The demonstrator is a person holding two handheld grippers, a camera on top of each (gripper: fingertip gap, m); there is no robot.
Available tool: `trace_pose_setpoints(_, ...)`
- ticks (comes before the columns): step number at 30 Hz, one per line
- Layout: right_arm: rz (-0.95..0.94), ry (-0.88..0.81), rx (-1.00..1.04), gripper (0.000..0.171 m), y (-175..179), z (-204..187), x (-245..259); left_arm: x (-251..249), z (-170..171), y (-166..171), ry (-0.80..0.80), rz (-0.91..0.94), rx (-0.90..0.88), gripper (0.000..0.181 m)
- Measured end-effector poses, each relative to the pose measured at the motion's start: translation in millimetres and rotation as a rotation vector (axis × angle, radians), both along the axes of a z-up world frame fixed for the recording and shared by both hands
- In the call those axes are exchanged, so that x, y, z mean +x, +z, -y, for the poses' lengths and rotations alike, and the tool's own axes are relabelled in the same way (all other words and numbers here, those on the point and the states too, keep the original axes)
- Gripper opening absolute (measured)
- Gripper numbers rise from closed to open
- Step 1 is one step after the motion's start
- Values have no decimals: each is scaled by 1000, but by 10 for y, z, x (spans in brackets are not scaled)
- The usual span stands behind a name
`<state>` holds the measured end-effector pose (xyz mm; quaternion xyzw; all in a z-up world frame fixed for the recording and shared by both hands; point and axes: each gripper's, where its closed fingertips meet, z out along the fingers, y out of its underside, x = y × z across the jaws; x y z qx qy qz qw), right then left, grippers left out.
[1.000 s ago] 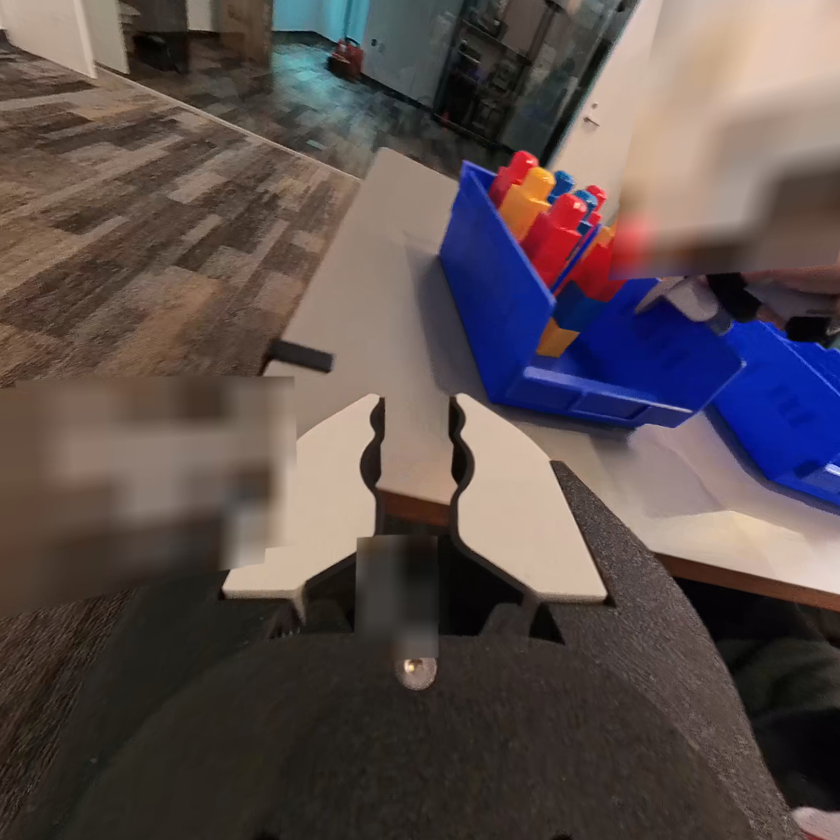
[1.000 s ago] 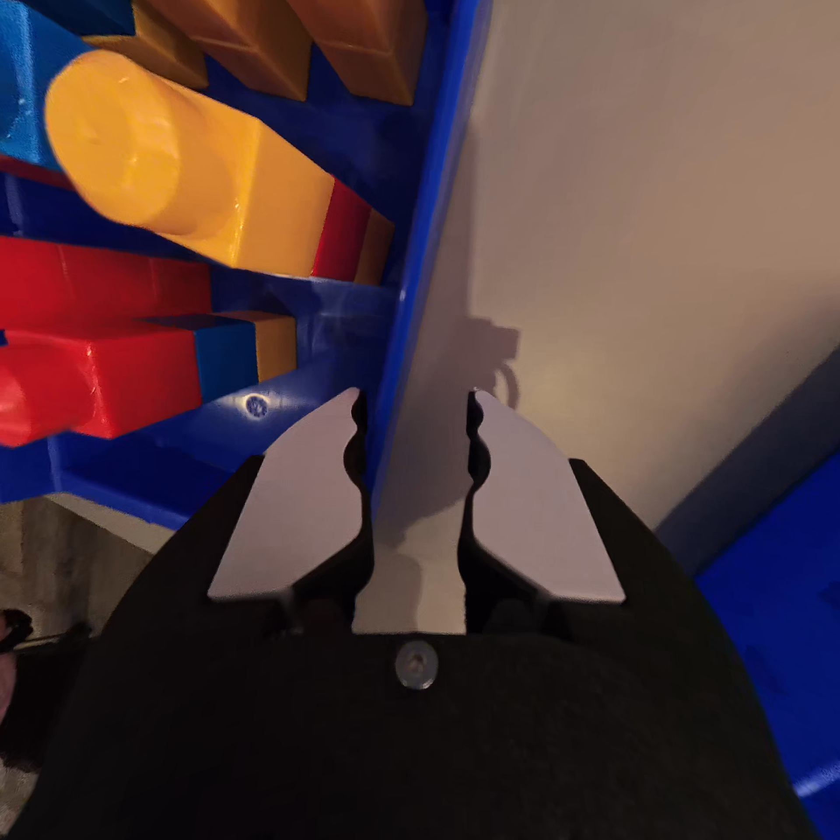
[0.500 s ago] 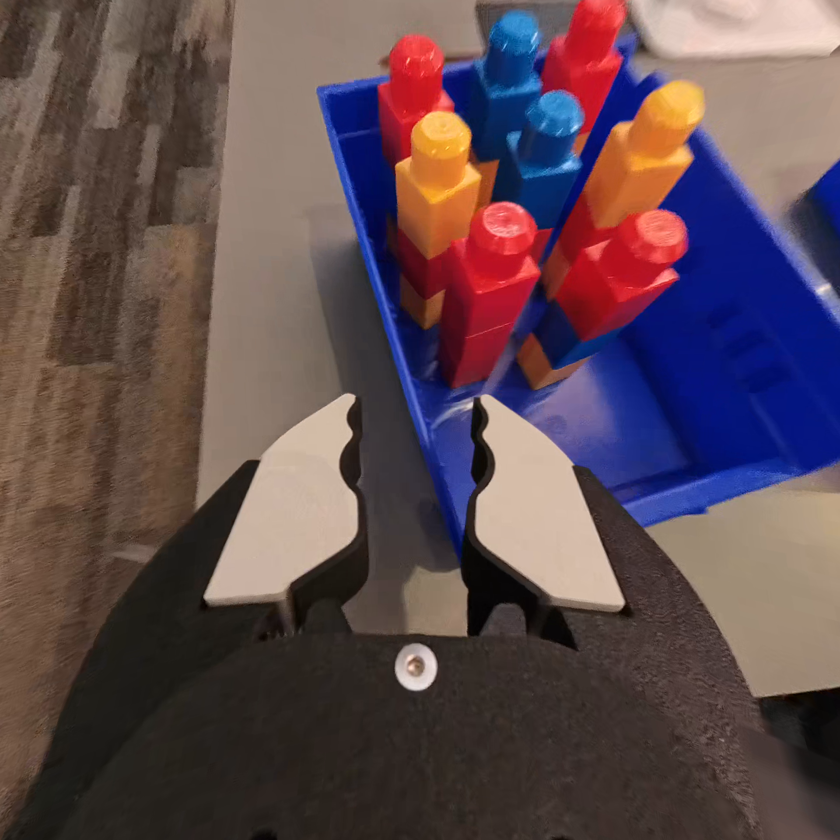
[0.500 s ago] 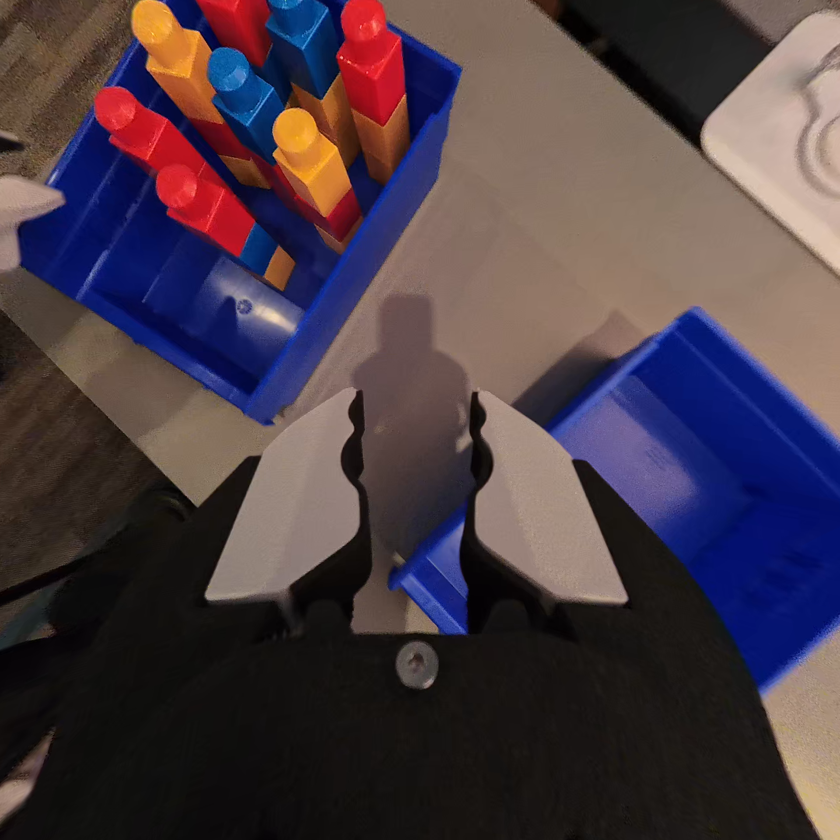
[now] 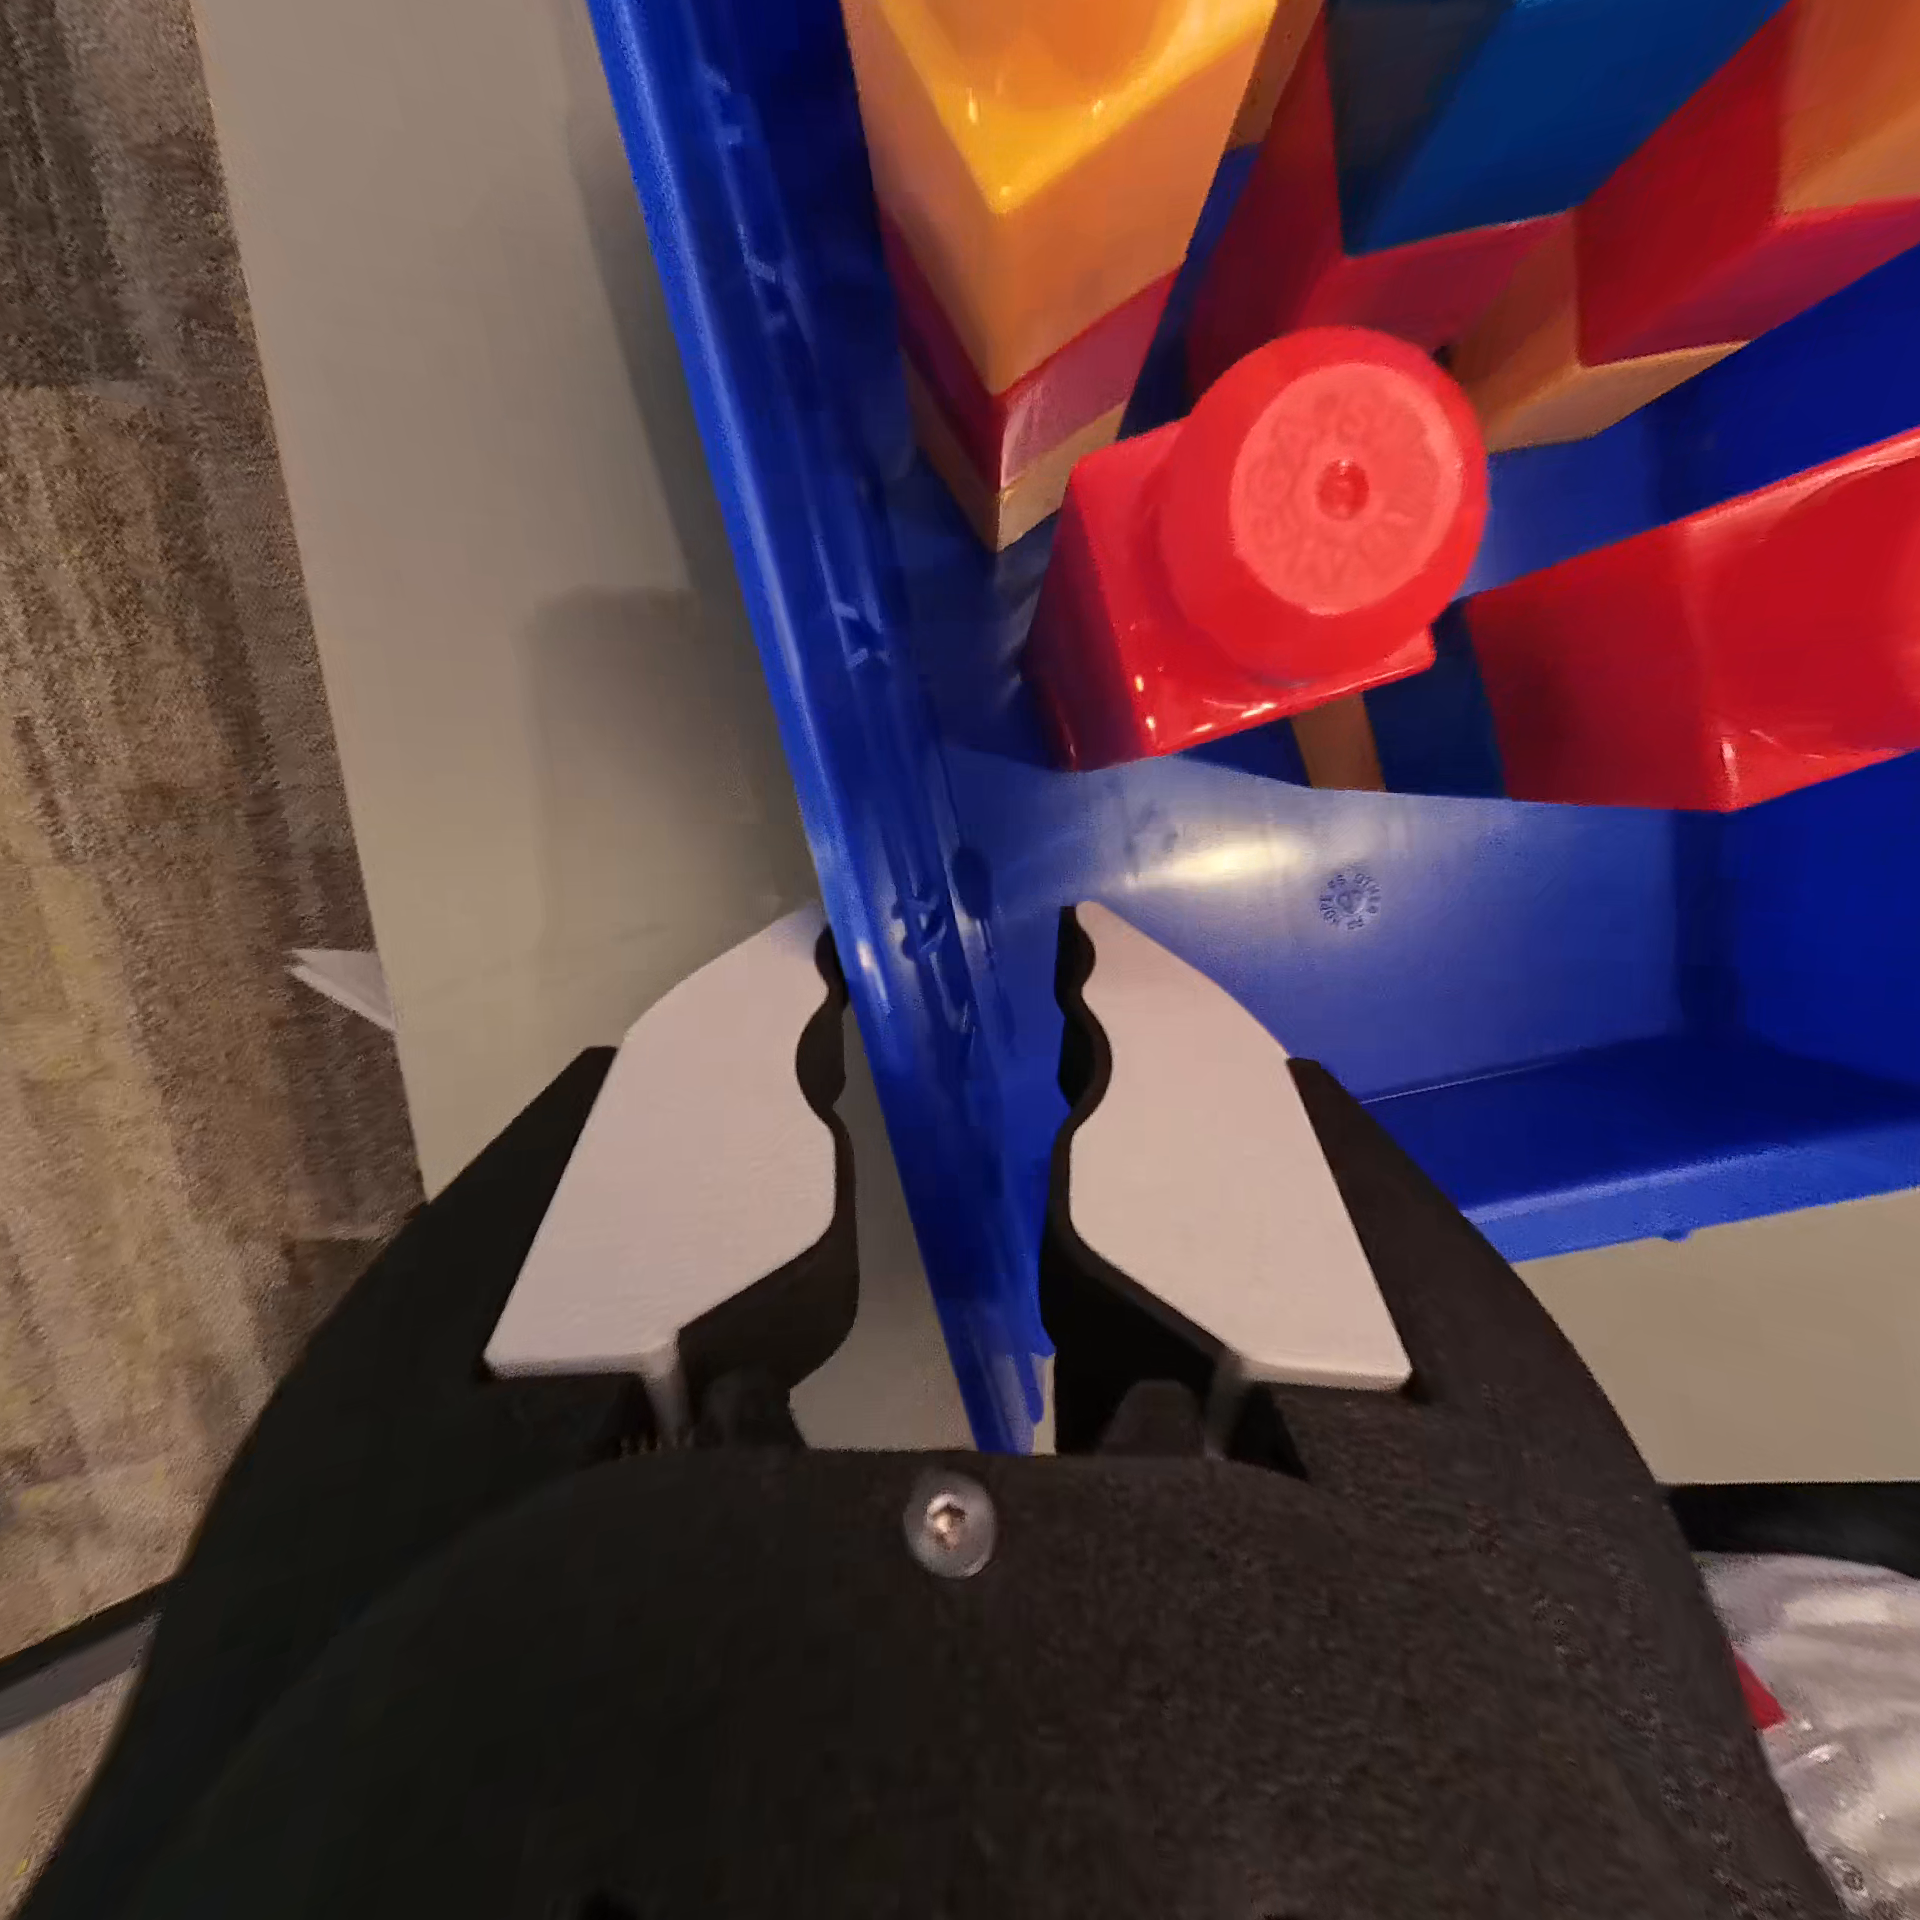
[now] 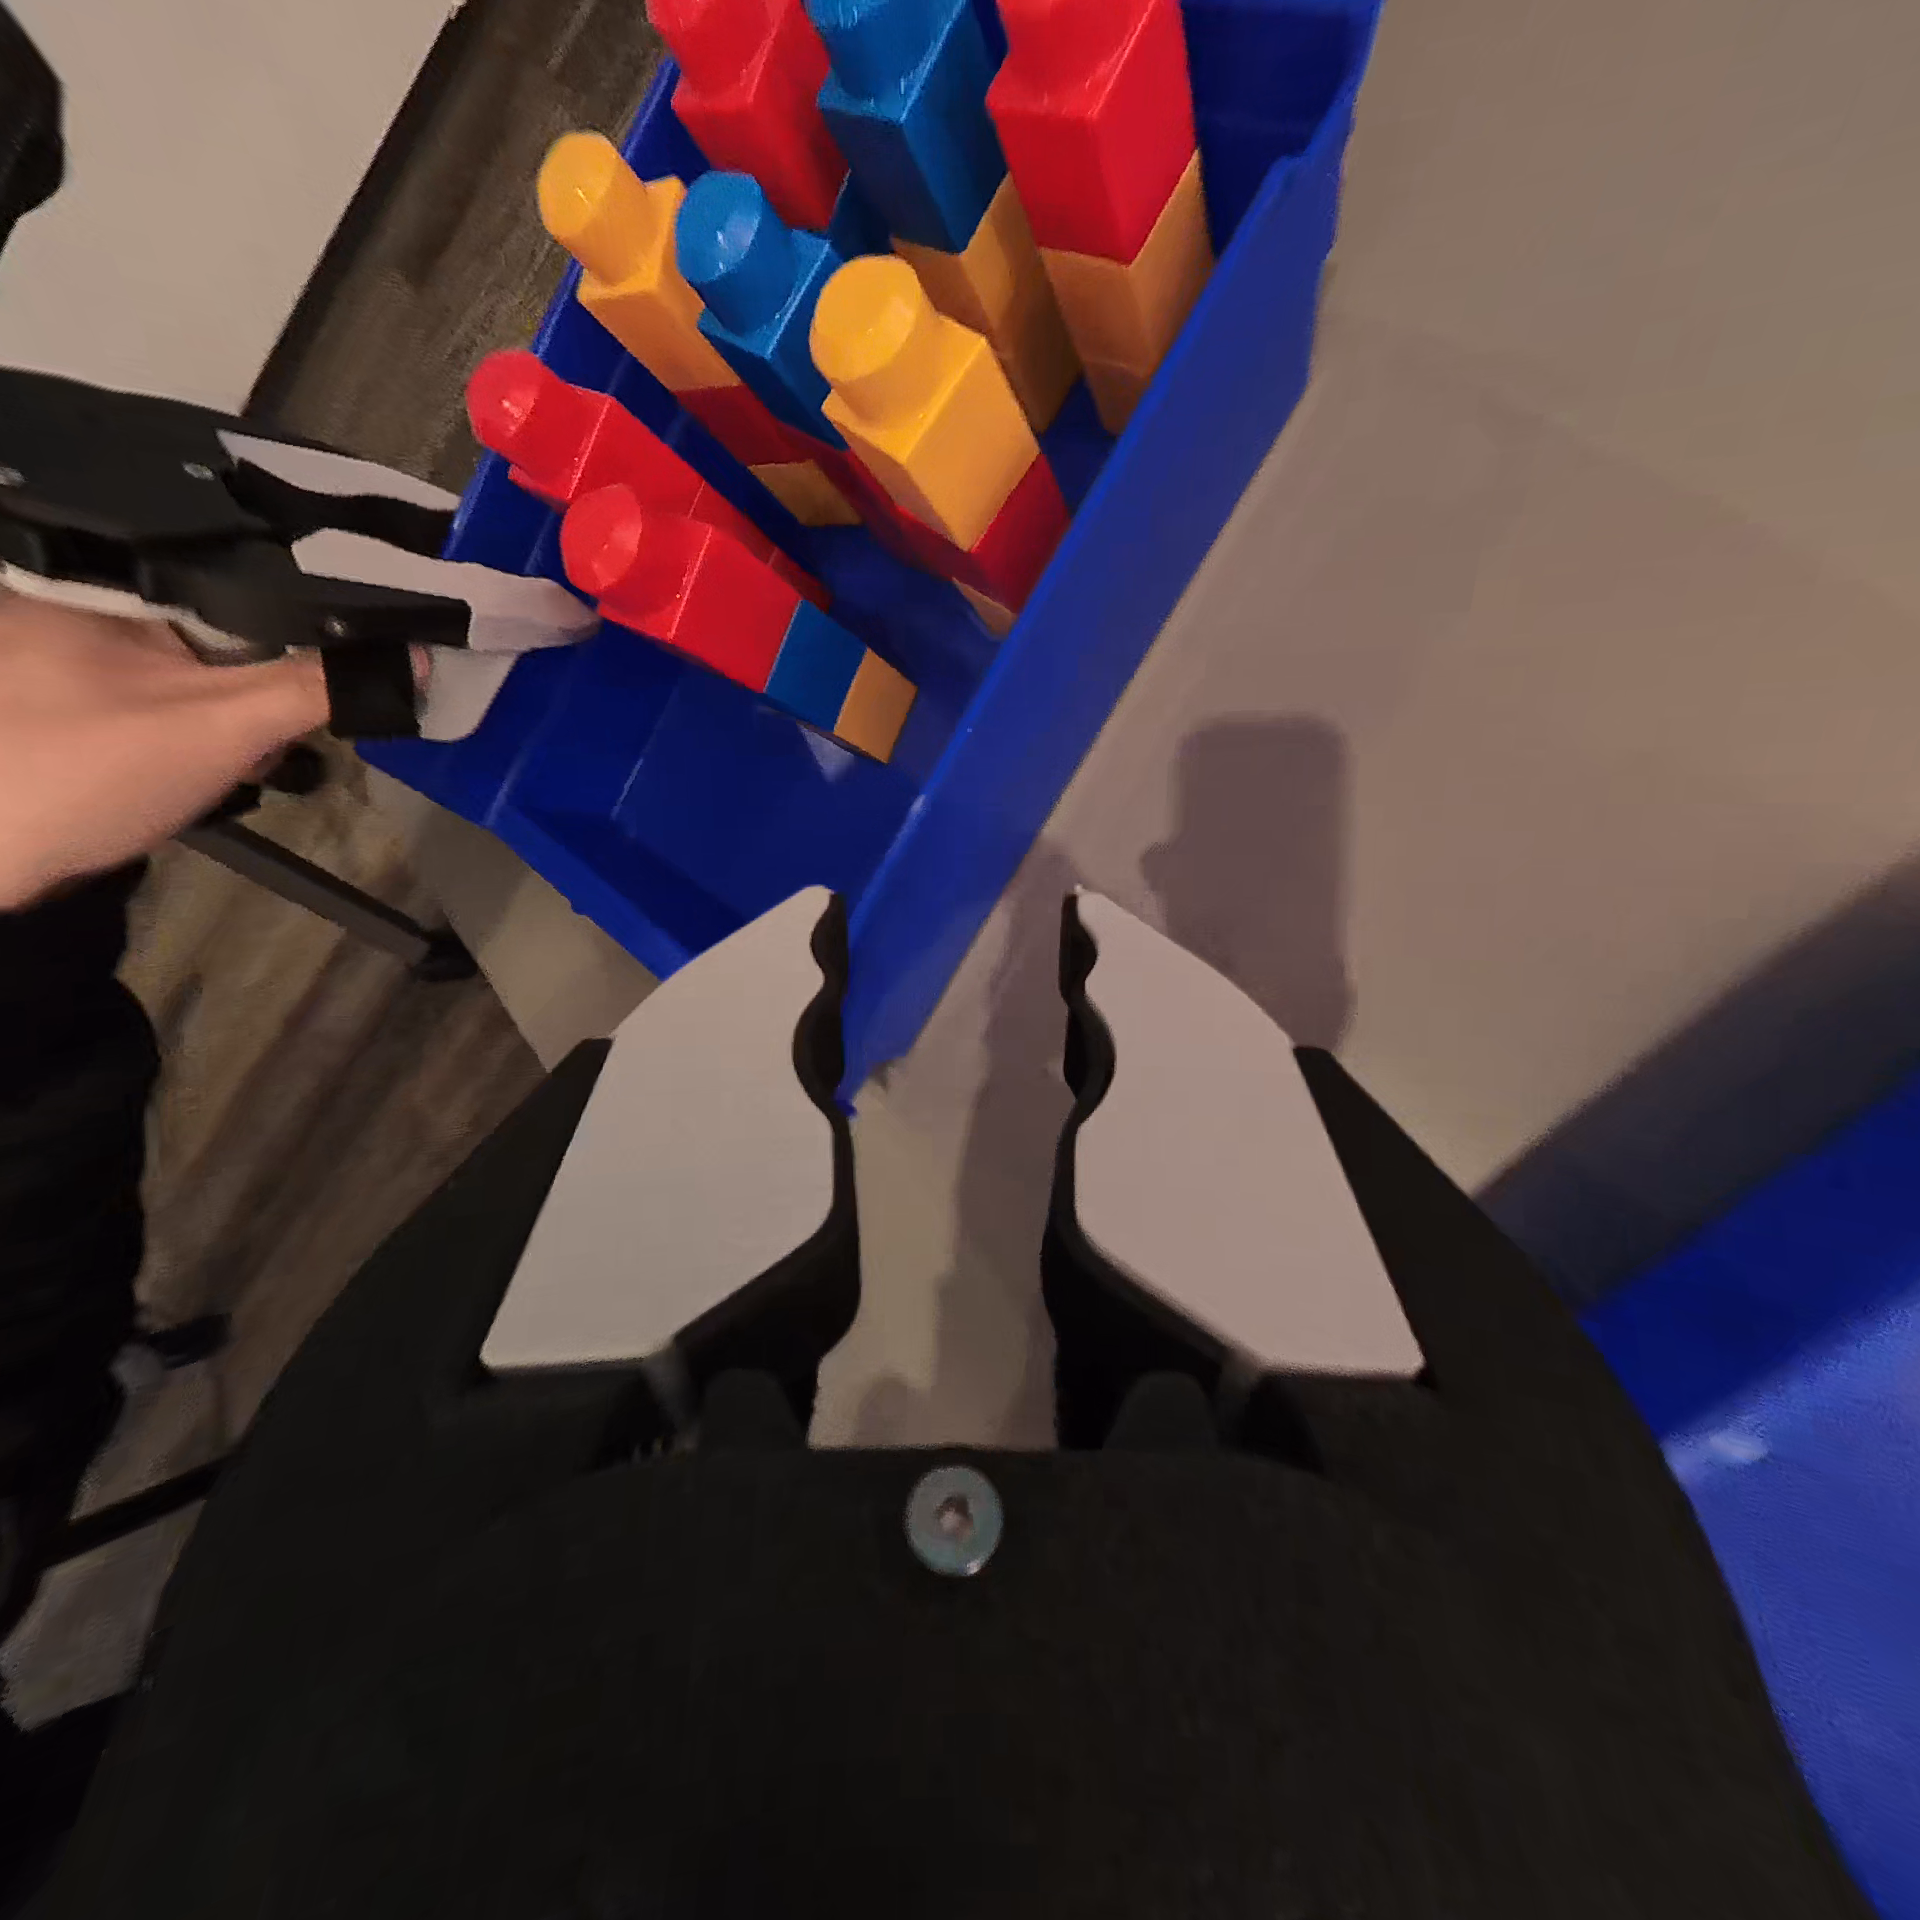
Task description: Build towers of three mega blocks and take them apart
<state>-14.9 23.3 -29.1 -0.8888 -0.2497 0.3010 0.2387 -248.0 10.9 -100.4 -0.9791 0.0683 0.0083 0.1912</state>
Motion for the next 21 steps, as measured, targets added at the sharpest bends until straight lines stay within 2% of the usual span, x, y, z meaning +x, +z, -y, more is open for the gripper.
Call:
trace_pose_setpoints(2, -53, 12, -112, 37, -121, 41, -247, -44, -17, -14, 6, -55, -10, 38)
trace_pose_setpoints(4, -71, 13, -174, 26, -222, 65, -409, -47, -37, -25, 17, -53, -9, 34)
trace_pose_setpoints(6, -23, -33, -148, 2, -308, -20, -408, -47, -43, -46, 35, -32, -14, 32)
trace_pose_setpoints(11, -6, -62, -122, 12, -306, -74, -414, -53, -12, -100, 29, -11, -20, 28)
trace_pose_setpoints(12, 23, -84, -127, 30, -320, -86, -373, -42, -4, -104, 26, 1, -18, 28)
trace_pose_setpoints(13, 48, -84, -121, 34, -309, -92, -341, -47, -4, -104, 27, 4, -12, 28)
trace_pose_setpoints(17, 112, -116, -41, 39, -213, -175, -202, -108, -12, -122, 16, -16, -6, 20)
trace_pose_setpoints(21, 139, -82, -70, 38, -284, -107, -210, -71, -45, -129, 12, 39, -5, 11)
